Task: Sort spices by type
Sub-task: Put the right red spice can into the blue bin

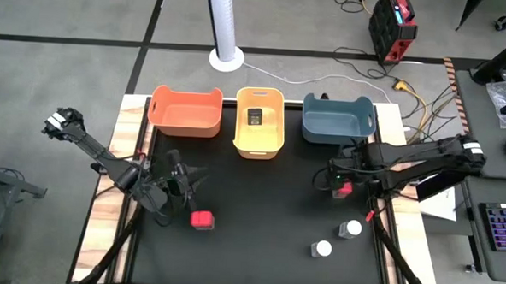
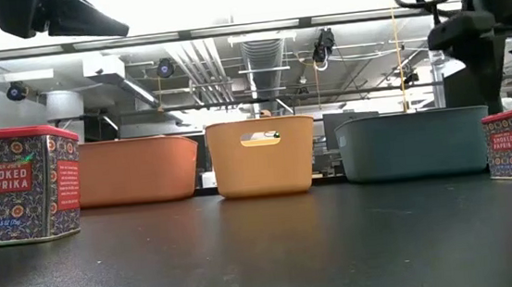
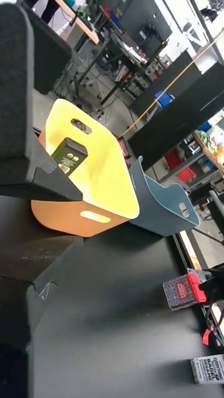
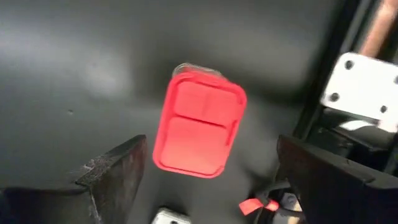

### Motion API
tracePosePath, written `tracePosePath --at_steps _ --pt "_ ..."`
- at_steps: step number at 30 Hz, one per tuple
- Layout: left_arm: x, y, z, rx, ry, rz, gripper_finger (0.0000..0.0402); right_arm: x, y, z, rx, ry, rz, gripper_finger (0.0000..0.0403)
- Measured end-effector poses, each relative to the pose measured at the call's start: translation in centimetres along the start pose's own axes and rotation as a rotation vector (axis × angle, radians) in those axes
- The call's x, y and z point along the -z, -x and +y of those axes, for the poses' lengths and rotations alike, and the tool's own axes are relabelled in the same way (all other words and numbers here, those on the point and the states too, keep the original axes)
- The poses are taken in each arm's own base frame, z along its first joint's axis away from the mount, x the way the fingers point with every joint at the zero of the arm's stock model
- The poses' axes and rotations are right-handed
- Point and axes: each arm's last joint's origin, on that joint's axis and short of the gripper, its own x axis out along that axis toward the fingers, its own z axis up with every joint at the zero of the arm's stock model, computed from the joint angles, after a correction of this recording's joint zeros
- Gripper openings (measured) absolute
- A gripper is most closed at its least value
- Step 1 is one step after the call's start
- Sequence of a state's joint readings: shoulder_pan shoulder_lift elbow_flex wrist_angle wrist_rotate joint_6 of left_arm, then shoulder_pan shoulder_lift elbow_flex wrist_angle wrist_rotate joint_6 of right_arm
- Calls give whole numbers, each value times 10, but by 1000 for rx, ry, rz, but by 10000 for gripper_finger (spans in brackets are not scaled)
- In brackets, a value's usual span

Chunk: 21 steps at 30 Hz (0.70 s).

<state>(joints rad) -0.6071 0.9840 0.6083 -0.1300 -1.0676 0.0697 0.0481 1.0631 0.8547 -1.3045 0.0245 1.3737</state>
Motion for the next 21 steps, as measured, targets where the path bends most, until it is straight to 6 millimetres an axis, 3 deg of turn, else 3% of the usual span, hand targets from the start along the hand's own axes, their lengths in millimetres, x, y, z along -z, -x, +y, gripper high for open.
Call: tracePosePath --at_steps 21 --pt "1 0 0 1 22 2 86 -3 -40 20 60 58 24 318"
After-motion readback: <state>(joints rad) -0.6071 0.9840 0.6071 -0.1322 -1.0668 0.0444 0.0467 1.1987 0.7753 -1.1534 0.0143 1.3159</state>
